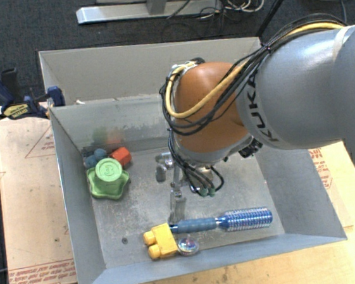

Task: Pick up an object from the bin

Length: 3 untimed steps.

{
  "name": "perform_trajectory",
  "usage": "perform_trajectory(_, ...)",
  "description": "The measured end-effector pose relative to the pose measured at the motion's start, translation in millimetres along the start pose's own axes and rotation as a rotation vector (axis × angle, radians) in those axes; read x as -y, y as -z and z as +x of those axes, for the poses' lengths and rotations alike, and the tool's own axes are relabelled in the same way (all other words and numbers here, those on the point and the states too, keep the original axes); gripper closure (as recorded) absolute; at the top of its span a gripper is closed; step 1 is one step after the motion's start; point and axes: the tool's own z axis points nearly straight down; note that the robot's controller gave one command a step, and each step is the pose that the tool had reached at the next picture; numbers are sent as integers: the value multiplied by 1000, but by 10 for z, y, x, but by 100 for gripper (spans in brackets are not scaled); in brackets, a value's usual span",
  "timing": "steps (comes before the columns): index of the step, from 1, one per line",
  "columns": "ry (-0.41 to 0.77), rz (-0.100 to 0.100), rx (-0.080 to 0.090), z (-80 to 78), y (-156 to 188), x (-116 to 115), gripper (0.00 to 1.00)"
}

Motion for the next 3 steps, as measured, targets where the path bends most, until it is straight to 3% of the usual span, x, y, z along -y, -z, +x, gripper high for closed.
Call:
perform_trajectory(1, 1, -3, 13, 479, -1056, -24, 0)
perform_trajectory(2, 81, -1, 11, 554, -752, -213, 0)
perform_trajectory(3, 25, -1, 8, 545, -765, -110, 0)
